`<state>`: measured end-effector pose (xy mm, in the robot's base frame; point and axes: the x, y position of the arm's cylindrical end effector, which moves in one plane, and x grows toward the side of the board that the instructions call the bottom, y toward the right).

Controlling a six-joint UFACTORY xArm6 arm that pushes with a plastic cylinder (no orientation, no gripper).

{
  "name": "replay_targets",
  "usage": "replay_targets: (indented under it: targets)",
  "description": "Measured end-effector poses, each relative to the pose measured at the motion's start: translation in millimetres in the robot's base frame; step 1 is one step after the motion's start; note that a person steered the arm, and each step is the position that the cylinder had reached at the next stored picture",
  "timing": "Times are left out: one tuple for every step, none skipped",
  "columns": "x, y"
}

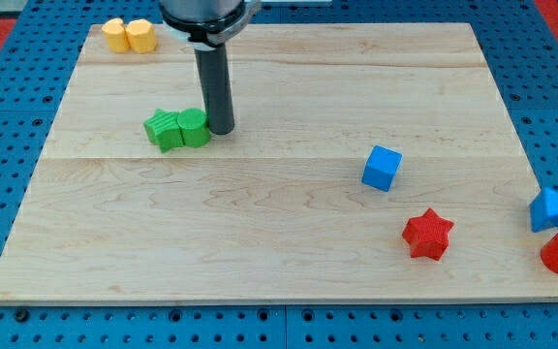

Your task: Place the green blocks to the center left of the board

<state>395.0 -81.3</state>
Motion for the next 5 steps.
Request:
replay_targets:
  targets:
    - [0.7, -14.3]
    - [15.1, -23.7]
    - [26.0, -36.4]
    - [26.4, -47.0]
    - [26.5, -57.6]
